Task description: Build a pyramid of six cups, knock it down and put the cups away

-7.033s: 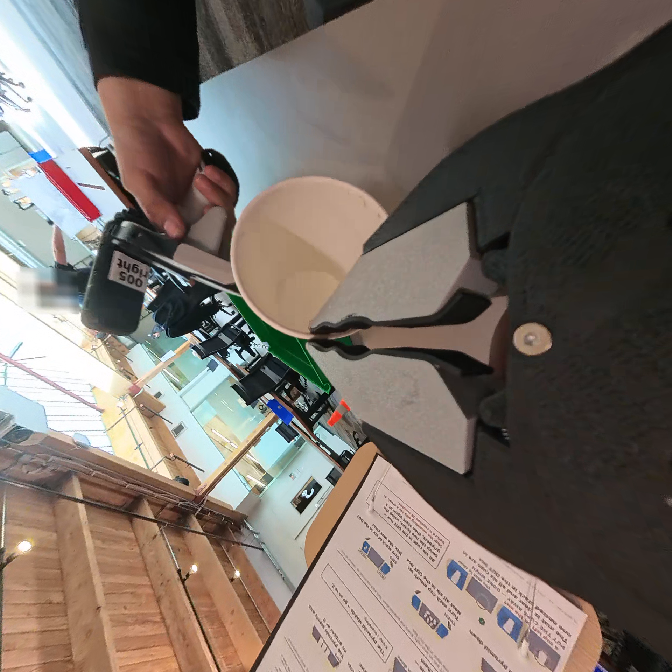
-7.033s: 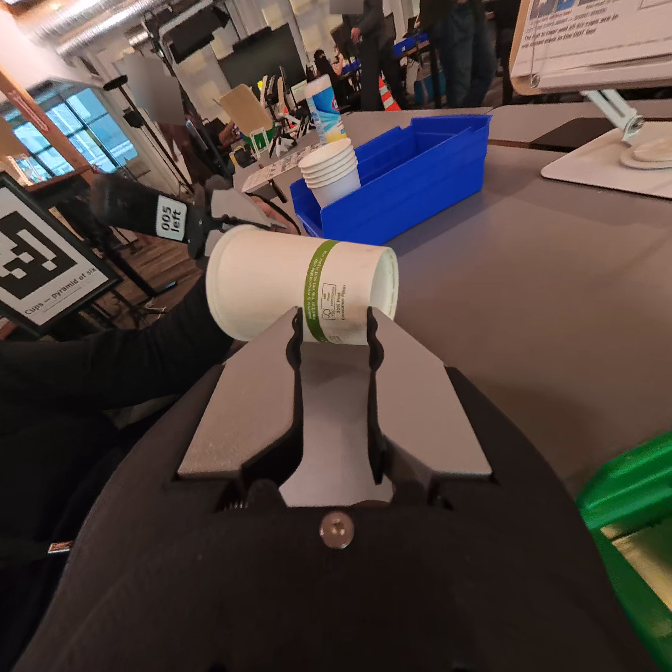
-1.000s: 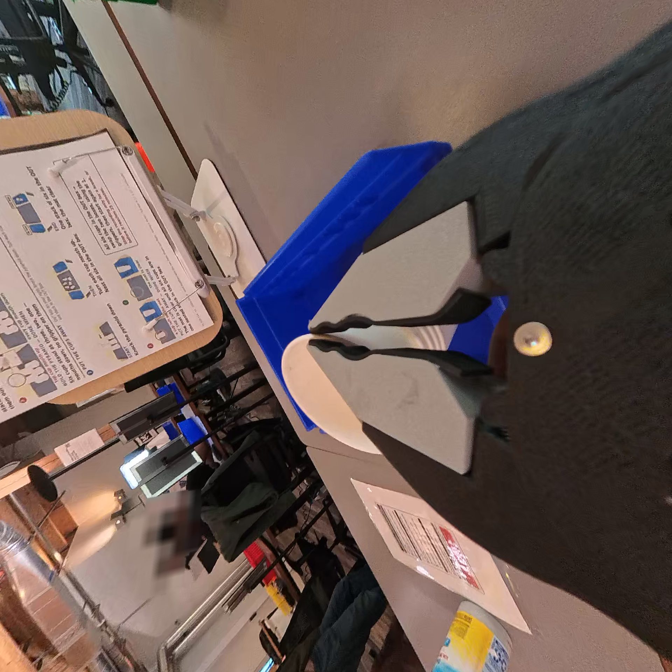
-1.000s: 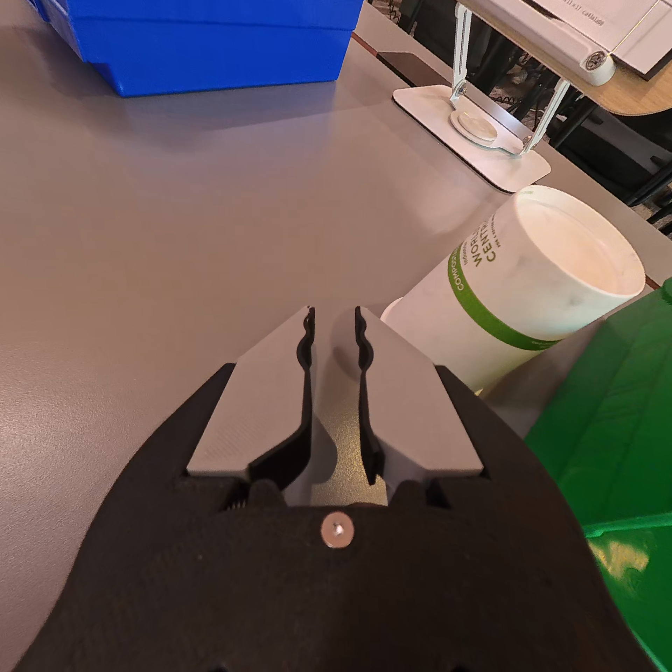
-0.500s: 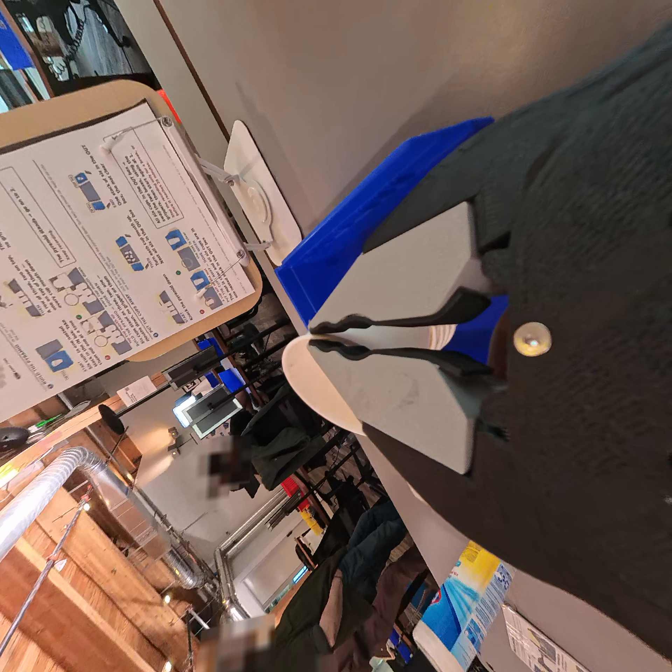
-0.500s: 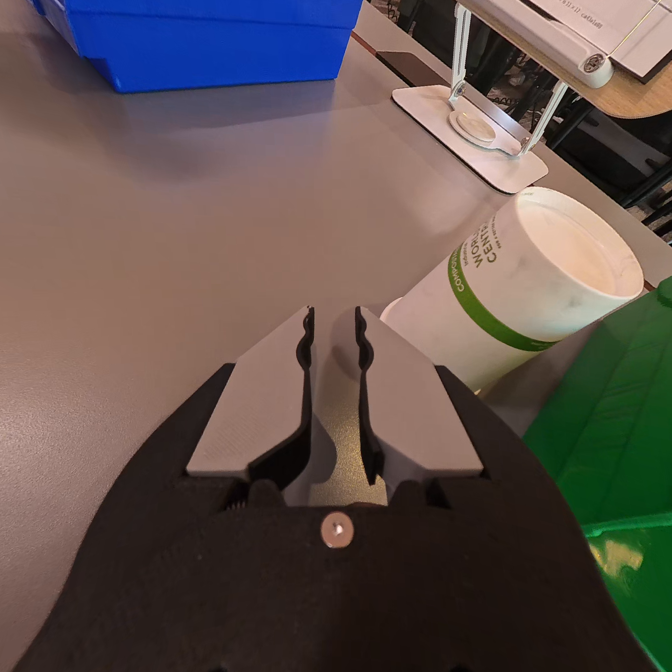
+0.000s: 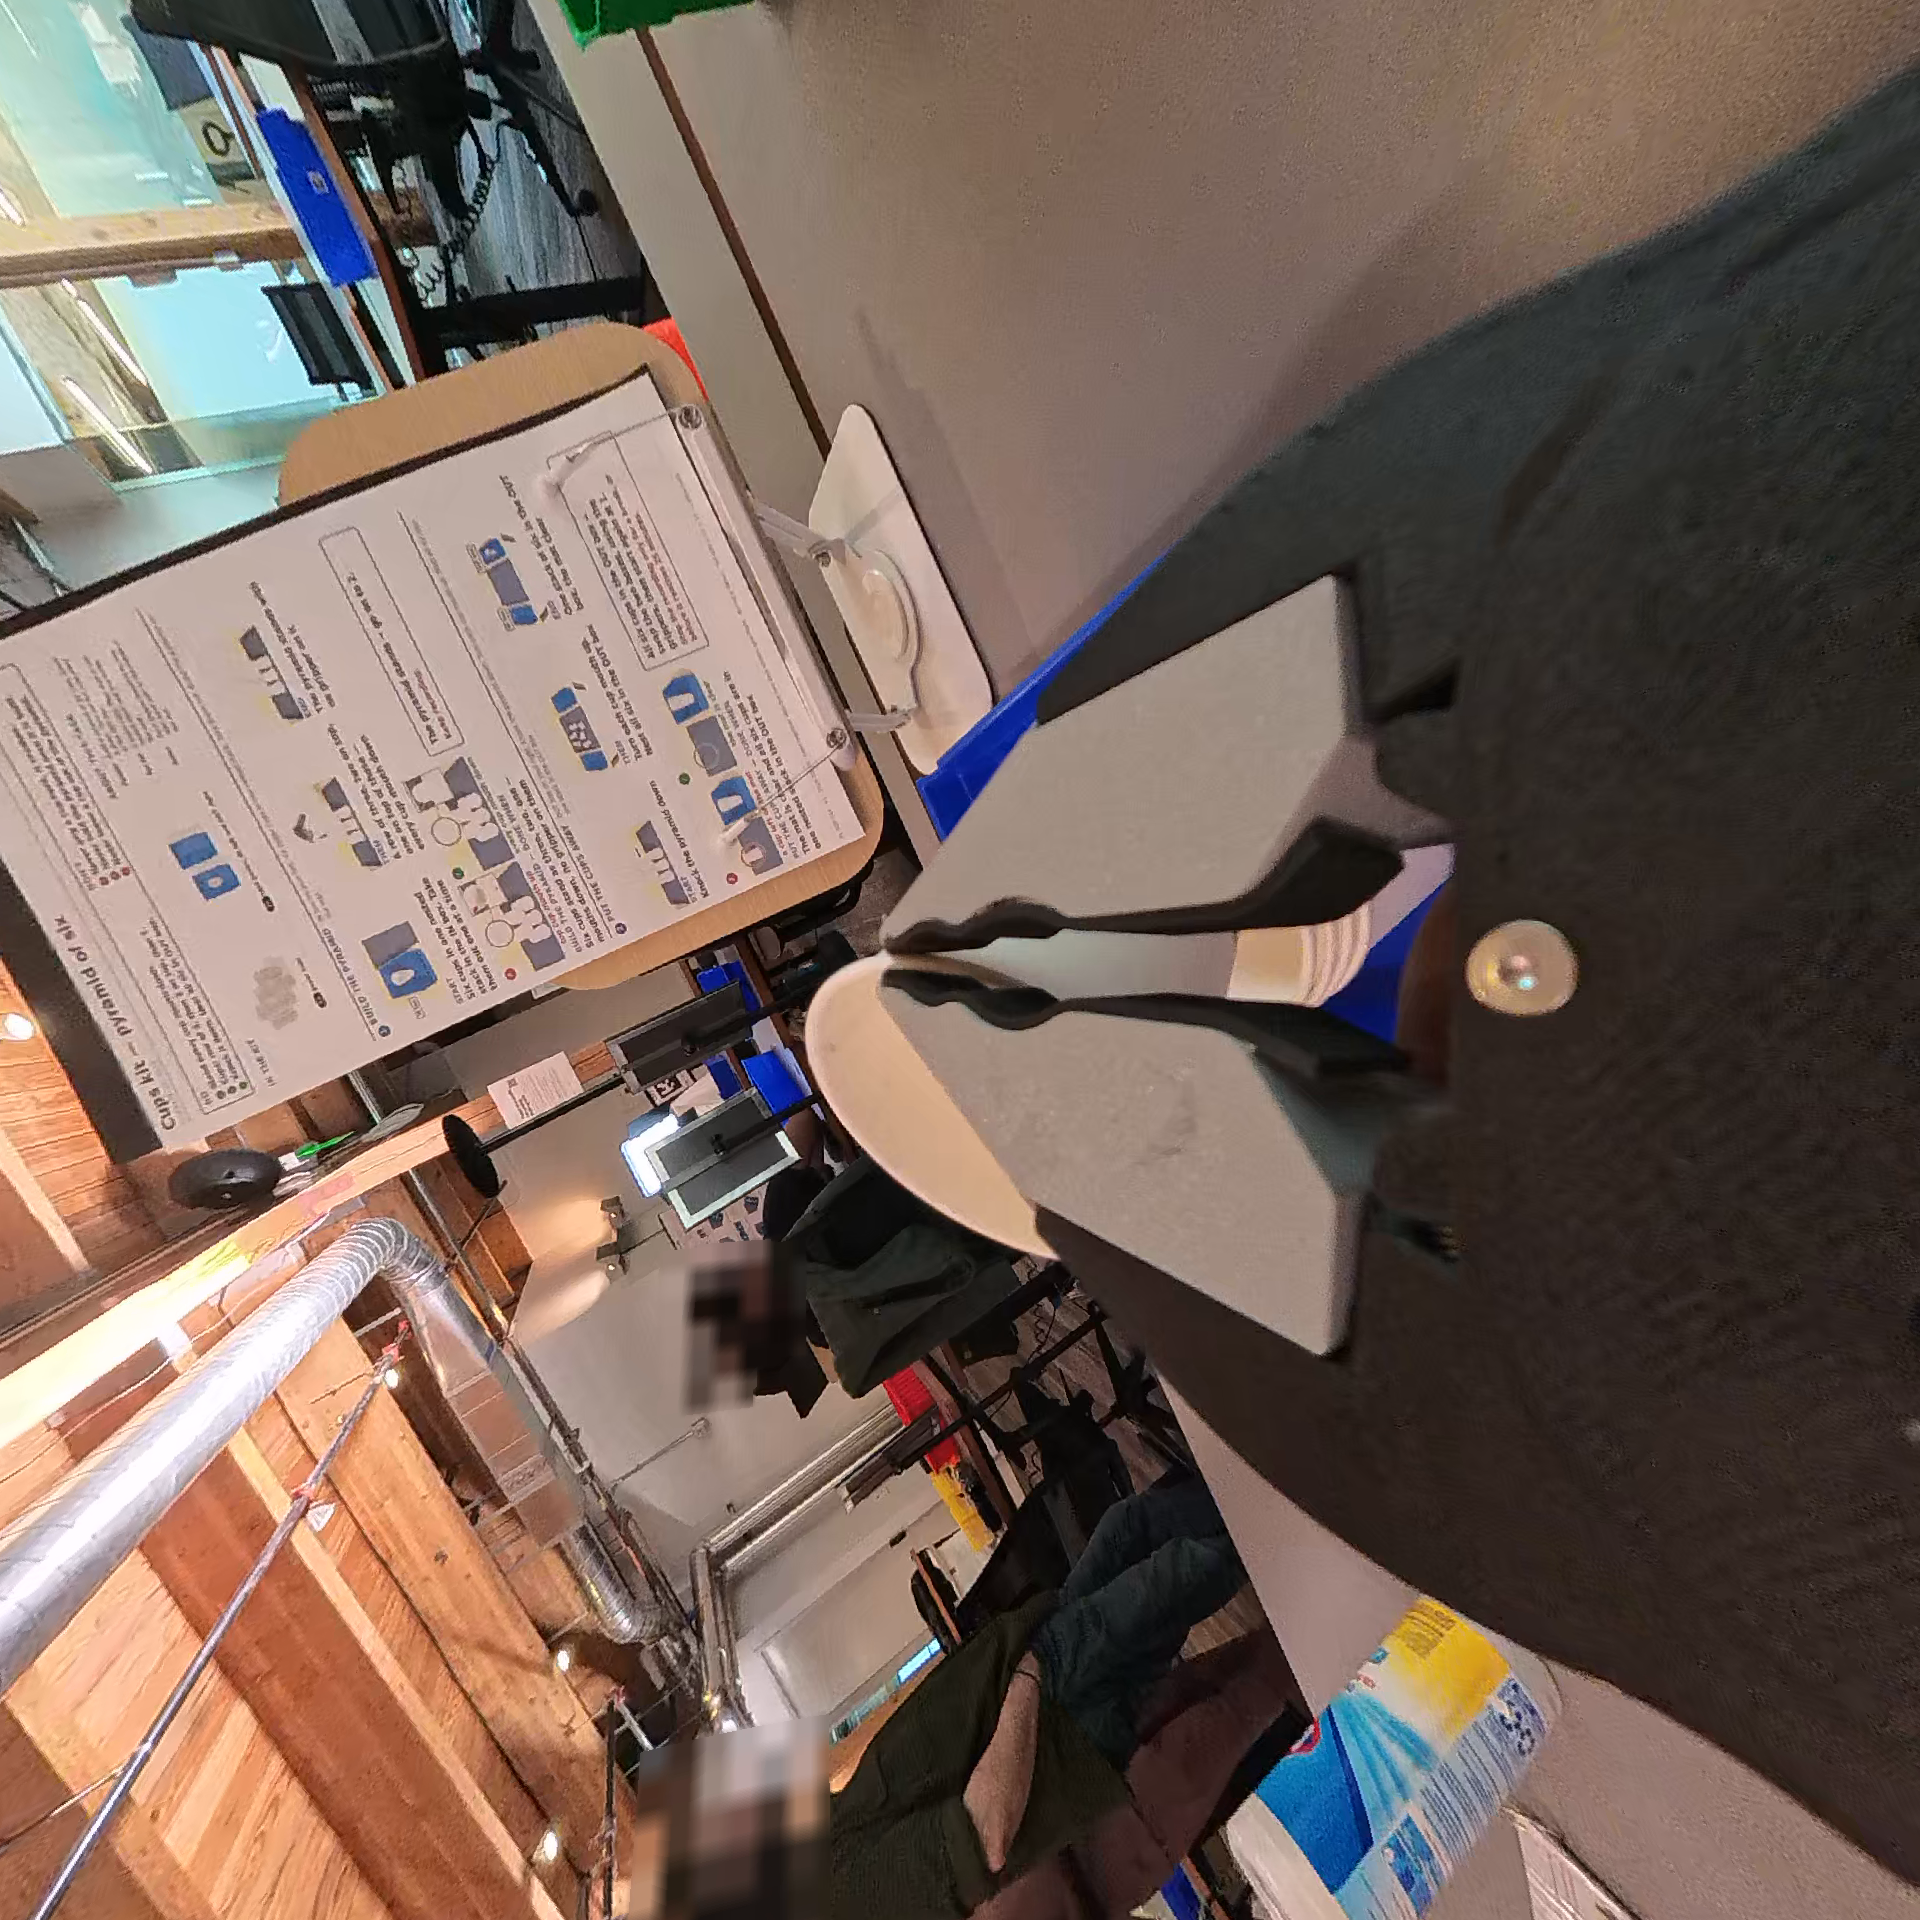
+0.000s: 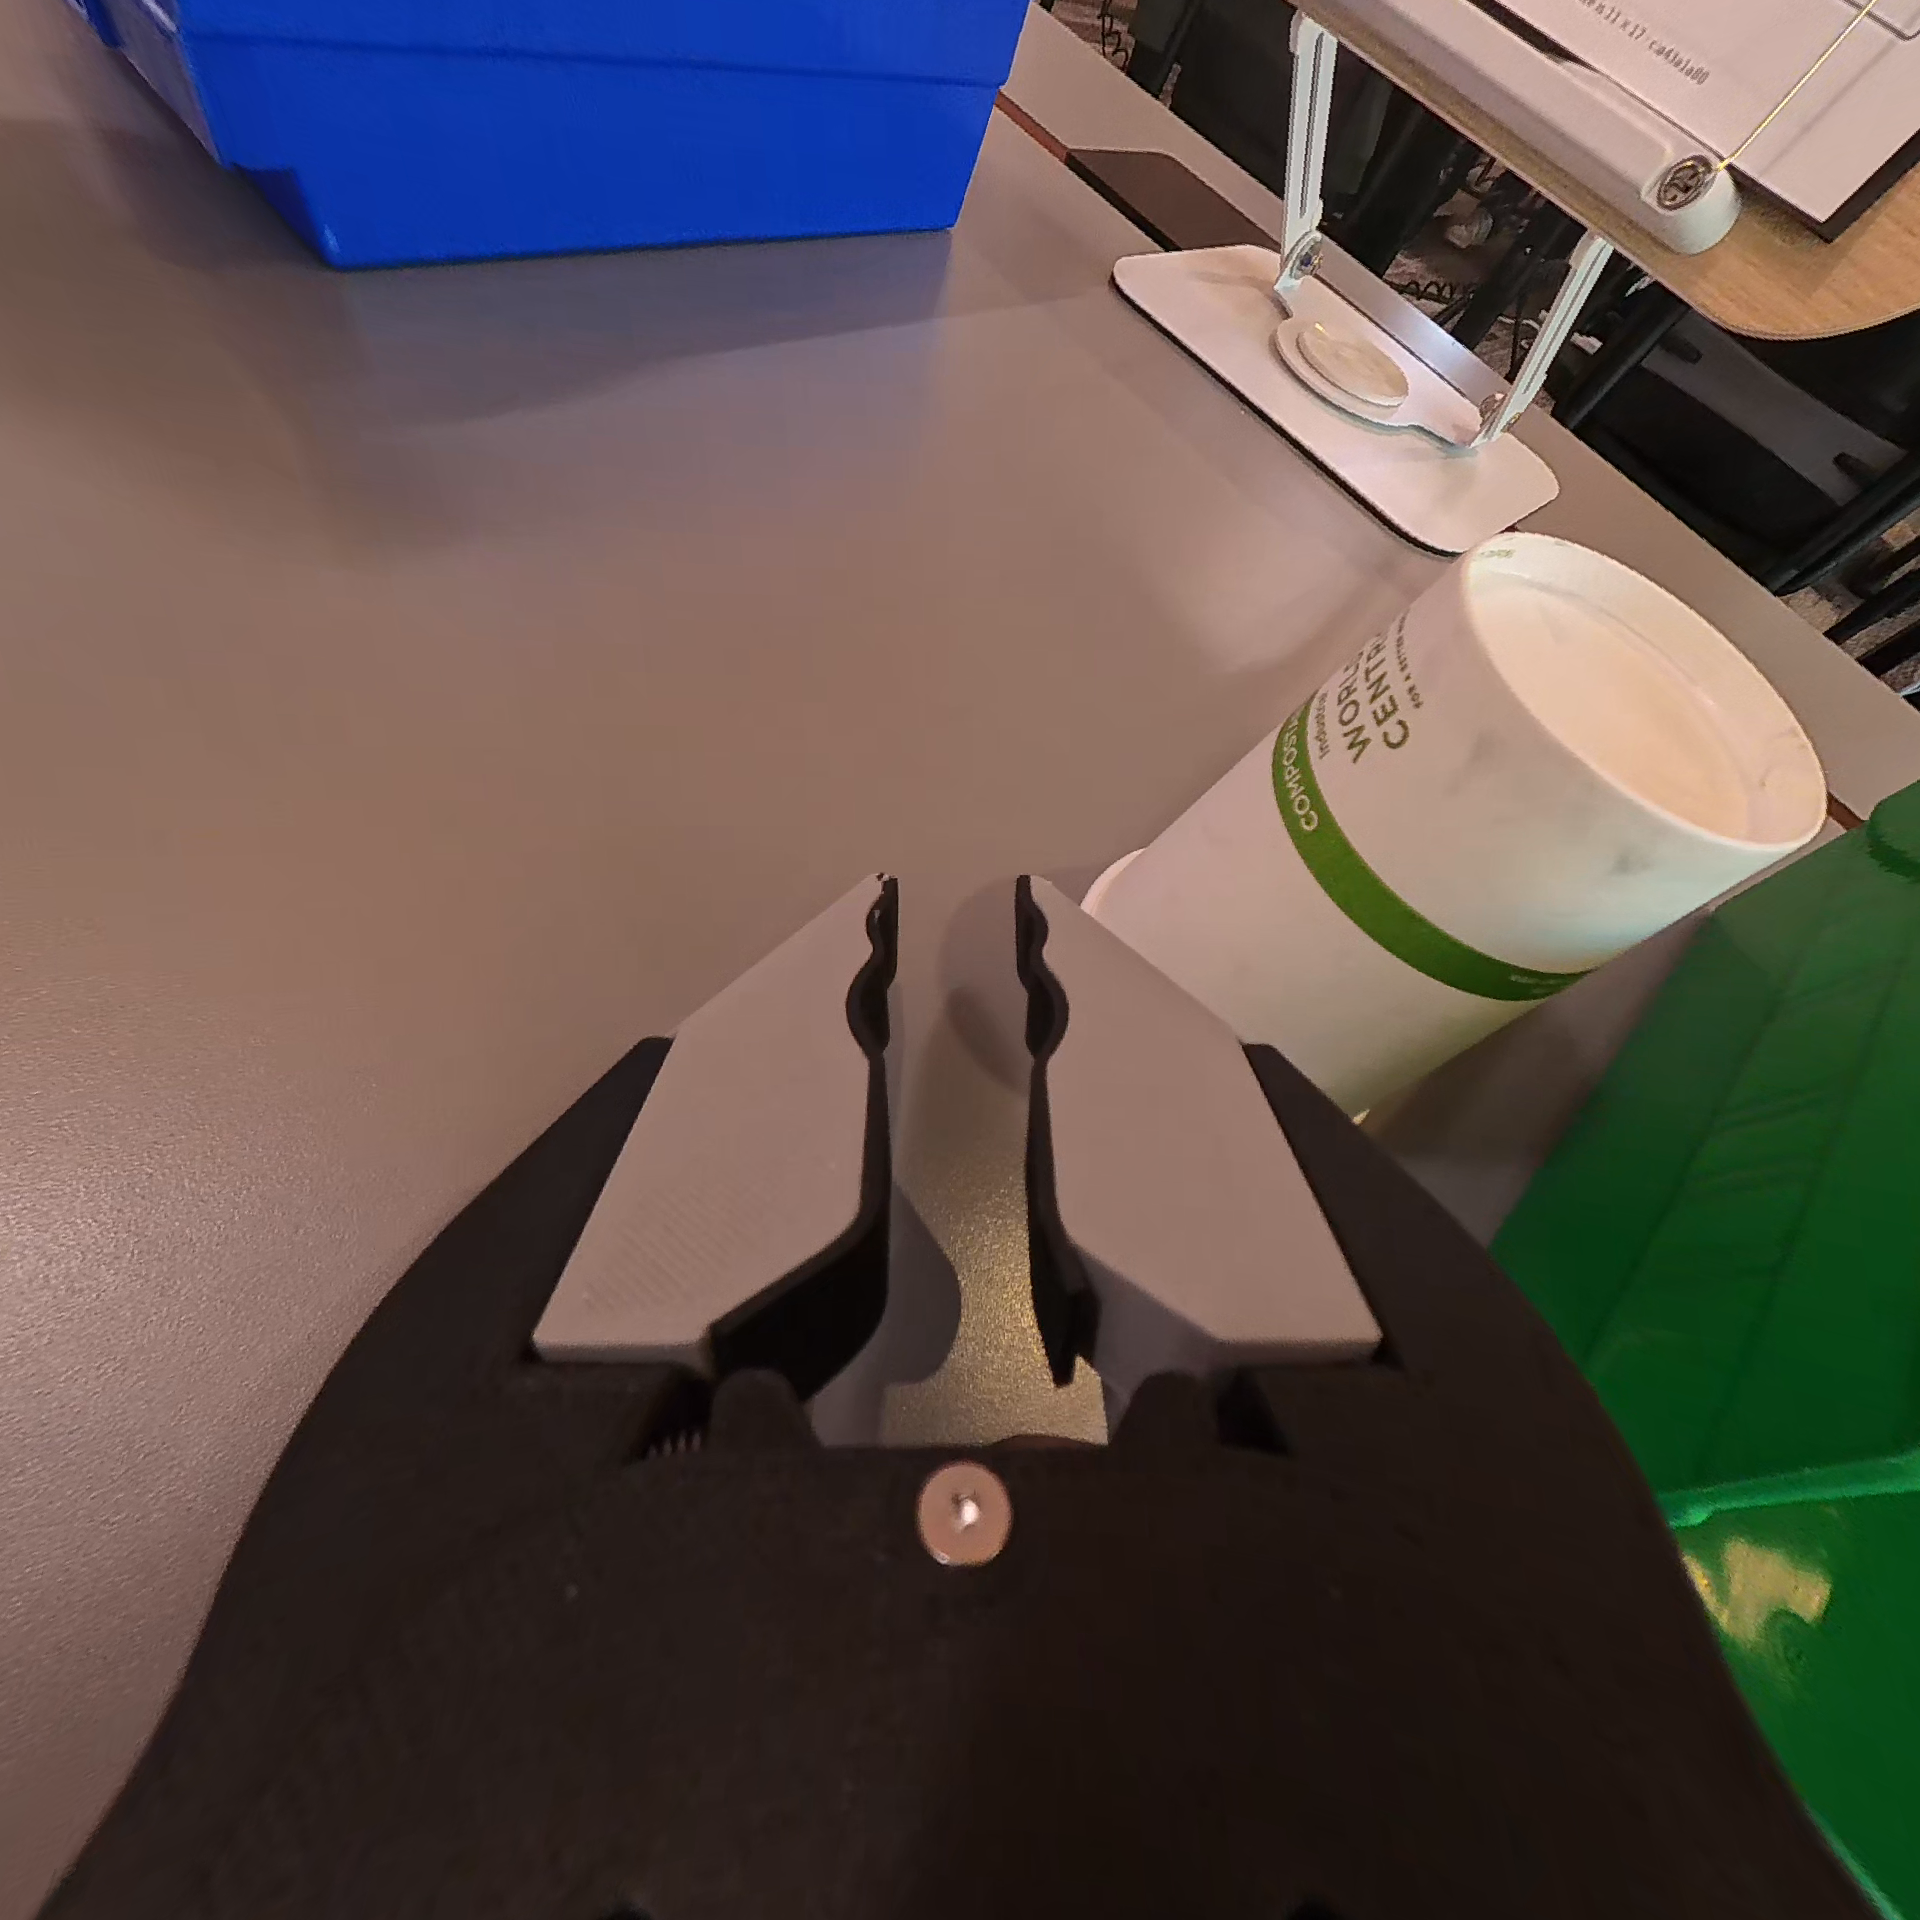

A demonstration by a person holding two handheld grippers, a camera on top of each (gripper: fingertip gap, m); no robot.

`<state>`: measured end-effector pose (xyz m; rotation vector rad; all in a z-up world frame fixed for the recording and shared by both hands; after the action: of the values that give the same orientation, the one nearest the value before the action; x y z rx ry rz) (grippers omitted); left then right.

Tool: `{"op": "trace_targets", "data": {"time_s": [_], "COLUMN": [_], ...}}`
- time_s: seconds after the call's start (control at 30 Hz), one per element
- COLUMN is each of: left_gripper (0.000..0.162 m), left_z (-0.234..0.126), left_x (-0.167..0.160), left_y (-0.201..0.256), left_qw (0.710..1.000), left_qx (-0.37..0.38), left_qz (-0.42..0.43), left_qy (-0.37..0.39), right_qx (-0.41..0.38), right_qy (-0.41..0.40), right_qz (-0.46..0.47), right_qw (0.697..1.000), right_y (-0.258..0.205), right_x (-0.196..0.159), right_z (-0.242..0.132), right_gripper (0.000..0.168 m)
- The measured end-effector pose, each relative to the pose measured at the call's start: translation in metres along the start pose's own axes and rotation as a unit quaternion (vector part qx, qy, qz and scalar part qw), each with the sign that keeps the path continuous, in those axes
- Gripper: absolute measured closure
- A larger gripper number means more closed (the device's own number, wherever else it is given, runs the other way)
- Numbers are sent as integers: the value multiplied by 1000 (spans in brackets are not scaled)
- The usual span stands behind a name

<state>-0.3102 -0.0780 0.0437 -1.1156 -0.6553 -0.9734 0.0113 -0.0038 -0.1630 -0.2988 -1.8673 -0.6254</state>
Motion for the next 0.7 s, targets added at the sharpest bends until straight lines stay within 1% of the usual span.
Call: {"op": "trace_targets", "data": {"time_s": [0.17,0.43,0.57,0.7], "left_gripper": [161,161,161,161], "left_z": [-1,-2,-1,0], "left_x": [4,20,26,40], "left_y": [2,14,25,44], "left_qw": [1000,1000,999,997], "left_qx": [-2,-18,-32,-55], "left_qz": [0,9,17,24], "left_qy": [5,22,25,39], "right_qx": [-1,-6,-7,-5], "right_qy": [-1,7,11,32], "right_qz": [-2,1,0,0], "right_qw": [1000,1000,1000,999], "right_y": [0,2,3,2], "right_x": [0,2,3,10], "right_z": [0,-1,-2,-4], "right_gripper": [149,149,149,148]}}
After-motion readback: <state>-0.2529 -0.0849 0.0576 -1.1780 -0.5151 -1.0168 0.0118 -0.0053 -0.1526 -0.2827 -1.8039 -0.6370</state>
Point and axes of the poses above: each gripper's, where its closed fingertips meet, z out along the fingers, x out of its top, y = z × x across the jaws, the point moved 1 cm from there along -z, back along the fingers, and after that the axes turned 12 degrees about y, right-handed, at the moved point
